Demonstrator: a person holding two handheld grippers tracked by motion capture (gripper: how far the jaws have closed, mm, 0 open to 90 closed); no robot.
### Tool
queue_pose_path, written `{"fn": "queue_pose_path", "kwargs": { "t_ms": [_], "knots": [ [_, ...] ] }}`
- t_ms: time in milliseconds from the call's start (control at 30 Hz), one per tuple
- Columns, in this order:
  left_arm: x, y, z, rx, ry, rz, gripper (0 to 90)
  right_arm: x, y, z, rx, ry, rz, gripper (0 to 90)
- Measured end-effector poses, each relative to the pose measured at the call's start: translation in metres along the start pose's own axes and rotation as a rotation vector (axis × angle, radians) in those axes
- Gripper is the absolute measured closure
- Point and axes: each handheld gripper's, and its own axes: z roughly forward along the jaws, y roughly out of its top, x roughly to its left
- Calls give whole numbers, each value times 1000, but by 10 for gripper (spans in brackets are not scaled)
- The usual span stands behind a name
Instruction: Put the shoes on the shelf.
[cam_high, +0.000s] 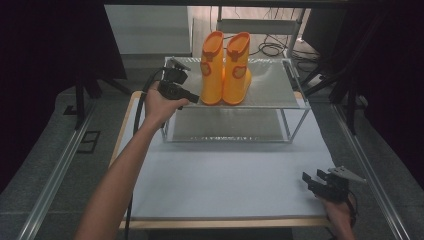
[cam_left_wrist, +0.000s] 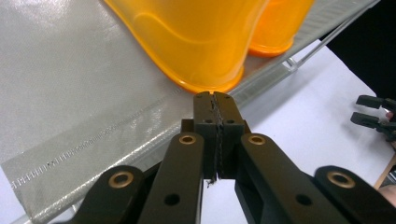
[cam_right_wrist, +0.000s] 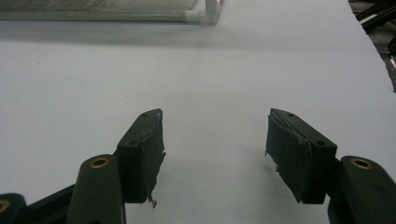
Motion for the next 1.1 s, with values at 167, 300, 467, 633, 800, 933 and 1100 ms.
{"fn": "queue_pose_path", "kwargs": {
  "t_ms": [167, 300, 467, 633, 800, 933, 1100],
  "knots": [
    [8, -1, 6, -4, 16, -32, 899, -1, 0, 0, 5, 1, 2, 366],
    [12, -1, 9, -7, 25, -45, 899, -1, 0, 0, 4, -1, 4, 366],
    [15, 2, 16, -12, 18, -62, 898, -1, -1, 1, 7, -1, 0, 366],
    [14, 7, 29, 0, 19, -73, 898, -1, -2, 1, 6, -4, 0, 366],
    [12, 11, 33, -1, 36, -71, 900, -2, -1, 0, 3, -6, 7, 366],
    [13, 13, 34, -2, 44, -83, 900, -4, -2, 0, 4, -7, 7, 366],
    [14, 13, 34, -1, 33, -92, 900, -3, -1, 0, 5, -6, 7, 366]
  ]
}}
